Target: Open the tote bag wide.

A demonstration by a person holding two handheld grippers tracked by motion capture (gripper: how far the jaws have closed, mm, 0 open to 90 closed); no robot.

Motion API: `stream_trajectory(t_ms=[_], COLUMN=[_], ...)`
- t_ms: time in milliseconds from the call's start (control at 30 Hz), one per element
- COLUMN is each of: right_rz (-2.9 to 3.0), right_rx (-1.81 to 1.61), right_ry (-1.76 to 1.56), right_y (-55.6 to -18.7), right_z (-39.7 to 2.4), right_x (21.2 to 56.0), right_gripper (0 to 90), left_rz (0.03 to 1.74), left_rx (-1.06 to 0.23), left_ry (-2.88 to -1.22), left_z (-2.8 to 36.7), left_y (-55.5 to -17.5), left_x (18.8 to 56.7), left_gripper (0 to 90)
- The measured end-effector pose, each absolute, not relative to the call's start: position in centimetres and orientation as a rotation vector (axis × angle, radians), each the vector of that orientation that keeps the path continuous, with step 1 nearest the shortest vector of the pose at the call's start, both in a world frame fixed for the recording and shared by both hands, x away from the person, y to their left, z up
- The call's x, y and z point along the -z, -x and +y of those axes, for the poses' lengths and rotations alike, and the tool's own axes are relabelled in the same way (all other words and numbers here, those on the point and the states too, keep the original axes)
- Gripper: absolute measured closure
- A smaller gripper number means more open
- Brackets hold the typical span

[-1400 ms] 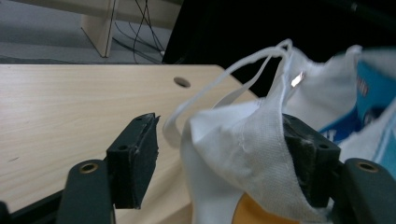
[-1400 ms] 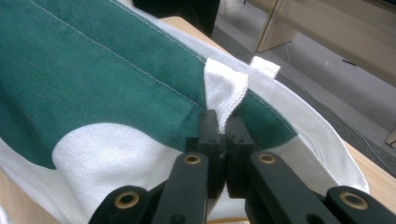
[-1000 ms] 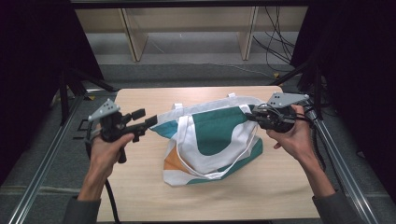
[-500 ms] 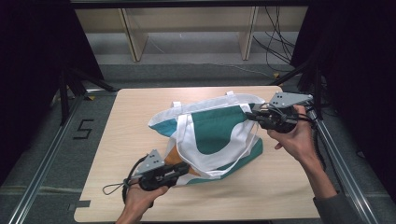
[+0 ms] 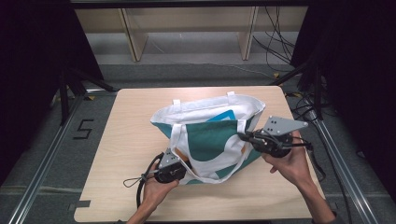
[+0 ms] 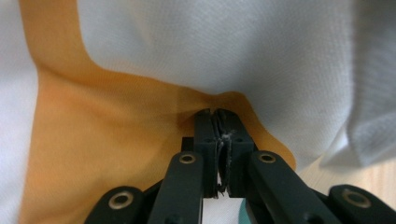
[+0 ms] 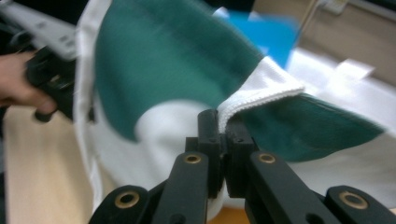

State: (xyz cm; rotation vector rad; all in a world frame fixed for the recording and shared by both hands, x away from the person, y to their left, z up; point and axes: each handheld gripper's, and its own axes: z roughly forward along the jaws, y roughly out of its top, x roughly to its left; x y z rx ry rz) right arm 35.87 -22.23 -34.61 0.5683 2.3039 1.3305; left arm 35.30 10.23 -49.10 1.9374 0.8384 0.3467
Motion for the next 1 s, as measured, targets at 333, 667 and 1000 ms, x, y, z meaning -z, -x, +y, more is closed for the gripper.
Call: stream_trajectory(t_ms=[333,667,1000], right_rz=[2.454,2.429,2.471], right_rx=[-1.279,-1.294,-1.27], right_ry=[-0.577,-0.561,-0.564], right_y=[-35.3,-33.9,-33.8], right_z=[-20.8,-21.6,-21.4], right_x=[39.8,39.1,39.8], right_gripper=[88.6,88.6,88.7], left_rz=[0.911,0.875,0.811], left_rx=[-0.305,-0.282,-0.323], left_ry=[-2.022,-1.872,-1.74], left_z=[10.8,12.6,14.7], left_y=[-36.2,-32.8,-29.1], left_x=[51.9,48.2,43.6], left_gripper=[85.7,80.4,85.4])
